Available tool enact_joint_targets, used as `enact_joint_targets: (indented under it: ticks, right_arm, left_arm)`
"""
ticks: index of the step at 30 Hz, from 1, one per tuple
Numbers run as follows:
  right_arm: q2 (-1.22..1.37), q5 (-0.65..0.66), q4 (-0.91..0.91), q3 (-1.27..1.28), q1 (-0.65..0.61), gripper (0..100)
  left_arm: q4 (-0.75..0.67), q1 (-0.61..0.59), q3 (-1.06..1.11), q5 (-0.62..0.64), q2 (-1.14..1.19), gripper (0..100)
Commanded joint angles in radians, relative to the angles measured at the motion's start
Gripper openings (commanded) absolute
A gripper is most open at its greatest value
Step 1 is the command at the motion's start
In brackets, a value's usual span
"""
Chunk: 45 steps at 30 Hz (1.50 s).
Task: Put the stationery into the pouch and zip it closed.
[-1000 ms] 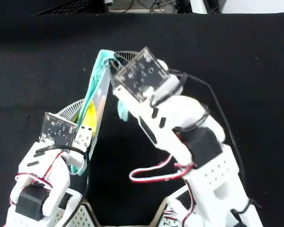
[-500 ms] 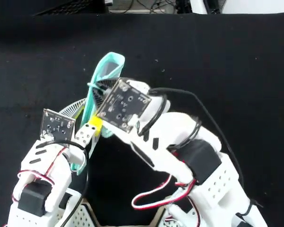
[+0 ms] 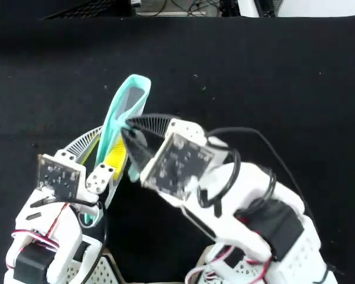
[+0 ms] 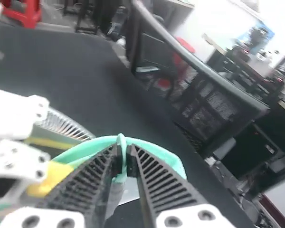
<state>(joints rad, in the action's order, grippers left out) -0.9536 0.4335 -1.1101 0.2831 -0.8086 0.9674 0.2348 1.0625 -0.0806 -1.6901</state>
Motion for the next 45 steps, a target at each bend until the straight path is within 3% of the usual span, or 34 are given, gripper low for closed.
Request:
enact_joint_targets:
  ticks: [1,7,11,16,25,28,30,38,45]
  right_arm:
    - [-0.031,0.009,-0.028,-0.048,-0.043,1.2]
    - [-0.030,0.009,-0.026,-0.047,-0.046,1.2]
    - [-0.030,0.011,-0.025,-0.047,-0.044,1.2]
    - [-0.028,0.064,0.003,-0.042,0.028,1.2]
    - [-0.045,0.011,0.048,0.088,0.095,1.9]
    - [-0.056,-0.137,0.002,0.094,0.095,12.1]
    - [-0.048,-0.163,-0.015,0.097,0.095,20.1]
    - [-0.025,-0.075,0.005,0.119,-0.086,18.8]
    - [0.025,-0.075,0.106,0.163,-0.092,18.8]
  left_arm:
    - [-0.006,0.004,-0.044,0.012,-0.003,16]
    - [0.003,-0.004,-0.041,0.011,-0.006,16]
    - [-0.002,-0.005,-0.041,0.002,-0.009,2]
    - [0.003,-0.005,-0.041,-0.031,-0.011,3]
    - [-0.003,-0.001,-0.005,-0.032,-0.011,3]
    - [-0.003,0.002,-0.004,-0.032,-0.011,3]
    - [0.000,0.004,-0.004,-0.032,-0.011,3]
    - [0.003,0.004,-0.002,-0.032,-0.011,3]
    - [0.003,0.004,-0.002,-0.032,-0.011,3]
